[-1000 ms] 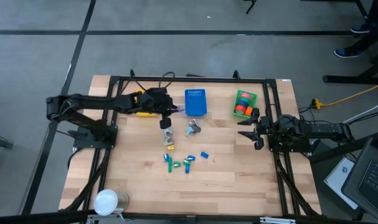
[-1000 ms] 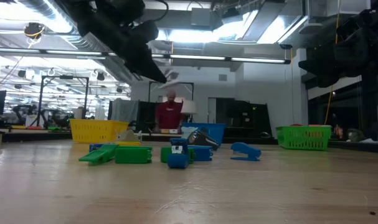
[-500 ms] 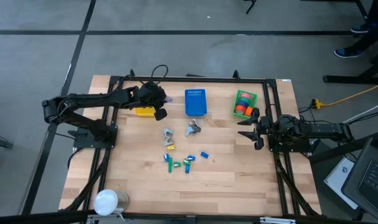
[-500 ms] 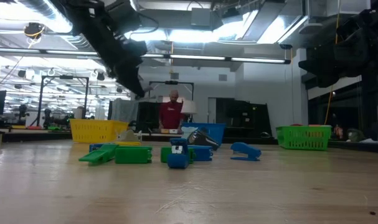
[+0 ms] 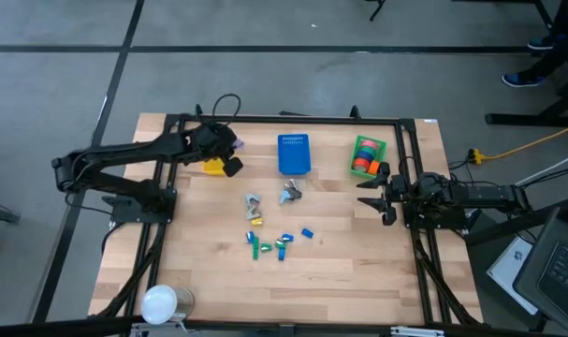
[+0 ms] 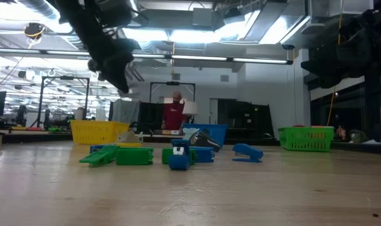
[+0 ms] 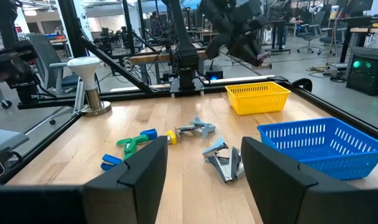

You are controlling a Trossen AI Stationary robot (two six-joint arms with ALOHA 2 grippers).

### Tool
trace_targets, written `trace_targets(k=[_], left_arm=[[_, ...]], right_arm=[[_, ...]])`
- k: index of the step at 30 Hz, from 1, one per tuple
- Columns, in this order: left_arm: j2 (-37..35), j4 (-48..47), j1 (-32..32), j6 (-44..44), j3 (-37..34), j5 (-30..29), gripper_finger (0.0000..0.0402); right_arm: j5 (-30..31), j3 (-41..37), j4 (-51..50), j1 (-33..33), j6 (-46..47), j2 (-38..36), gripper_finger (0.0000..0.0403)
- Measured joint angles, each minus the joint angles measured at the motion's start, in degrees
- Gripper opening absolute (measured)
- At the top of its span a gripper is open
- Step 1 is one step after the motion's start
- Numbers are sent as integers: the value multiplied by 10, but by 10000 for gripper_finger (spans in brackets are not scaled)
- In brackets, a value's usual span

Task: Pick and place Stapler, Stapler remover, tape
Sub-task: Put the violet stapler remover into the yellow basket

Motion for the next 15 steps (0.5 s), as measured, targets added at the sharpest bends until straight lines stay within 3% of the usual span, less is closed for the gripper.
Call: trace_targets(k=[4, 8, 15], left_arm=[[-11, -50, 17, -45, 0, -5, 39], [-8, -95, 36, -78, 0, 27, 45], [25, -99, 61, -109, 0, 15, 40]], right_arm=[[0, 0, 0, 0, 0, 0, 211], [0, 0, 0, 0, 0, 0, 211], [0, 0, 0, 0, 0, 0, 211]])
